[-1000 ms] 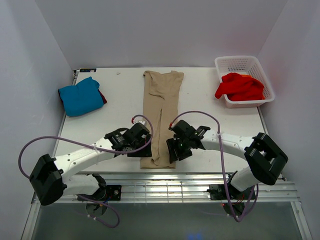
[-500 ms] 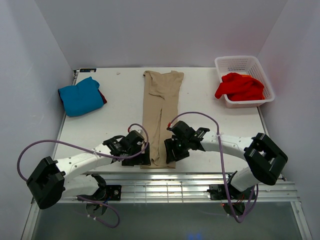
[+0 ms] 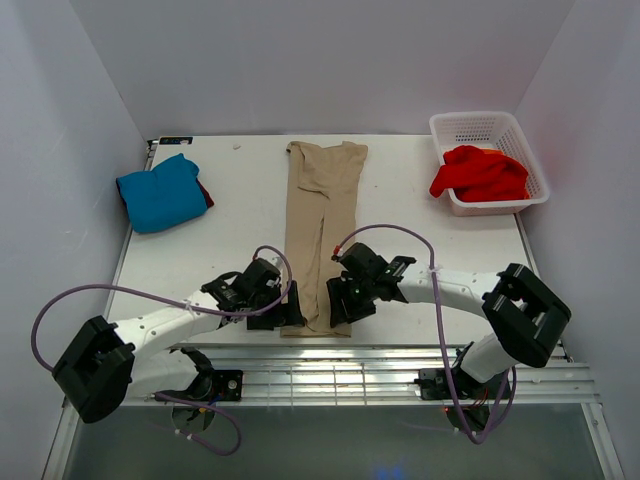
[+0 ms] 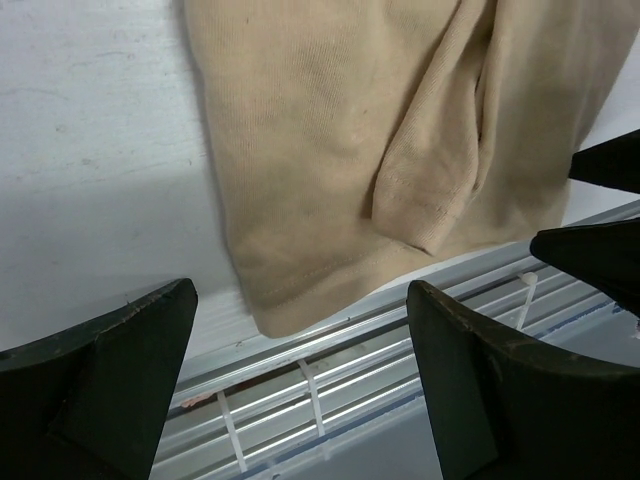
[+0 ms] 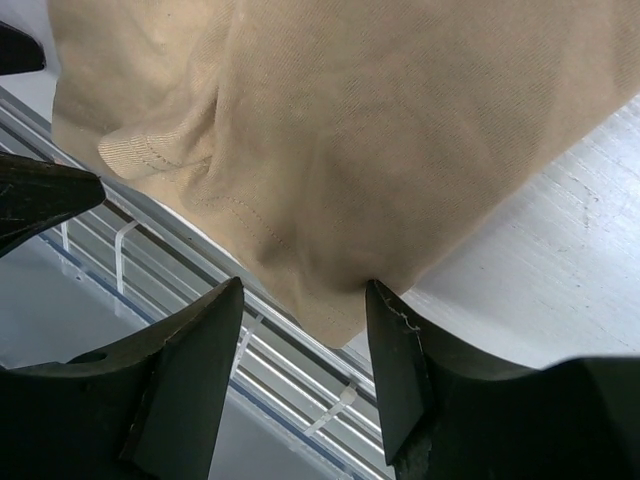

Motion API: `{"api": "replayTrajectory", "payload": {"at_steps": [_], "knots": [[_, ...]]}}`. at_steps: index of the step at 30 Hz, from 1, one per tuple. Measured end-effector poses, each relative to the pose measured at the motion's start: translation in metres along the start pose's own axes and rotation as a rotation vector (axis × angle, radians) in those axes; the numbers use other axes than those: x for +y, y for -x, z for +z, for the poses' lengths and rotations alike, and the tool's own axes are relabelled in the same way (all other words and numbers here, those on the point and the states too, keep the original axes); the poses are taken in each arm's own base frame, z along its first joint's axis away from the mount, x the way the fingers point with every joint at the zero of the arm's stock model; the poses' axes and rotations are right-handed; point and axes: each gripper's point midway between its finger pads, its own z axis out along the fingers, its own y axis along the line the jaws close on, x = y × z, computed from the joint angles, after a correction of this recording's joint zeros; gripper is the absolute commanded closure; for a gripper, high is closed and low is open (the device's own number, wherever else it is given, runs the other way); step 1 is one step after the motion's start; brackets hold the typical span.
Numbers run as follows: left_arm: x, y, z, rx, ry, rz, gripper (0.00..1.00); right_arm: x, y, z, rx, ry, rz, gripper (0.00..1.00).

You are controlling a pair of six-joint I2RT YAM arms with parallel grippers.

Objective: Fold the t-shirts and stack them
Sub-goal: Fold the tshirt

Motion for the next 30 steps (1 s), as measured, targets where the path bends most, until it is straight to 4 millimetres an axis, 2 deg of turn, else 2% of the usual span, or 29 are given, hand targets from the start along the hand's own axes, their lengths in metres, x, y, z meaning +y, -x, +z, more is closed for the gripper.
{"api": "replayTrajectory", "payload": {"at_steps": [12, 21, 30], "knots": [[-0.012, 0.005, 0.009, 0.036, -0.031, 0.013, 0.1, -0.008, -0.006, 0.003, 0.019, -0.045, 0.002, 0.43], [-0.011, 0.003, 0.008, 0.051, -0.034, 0.009, 0.12, -0.013, -0.009, -0.005, 0.004, -0.074, 0.018, 0.43], [-0.011, 0.0, 0.009, 0.085, -0.02, -0.007, 0.14, -0.021, -0.023, -0.001, 0.032, -0.092, 0.04, 0.43]]}}
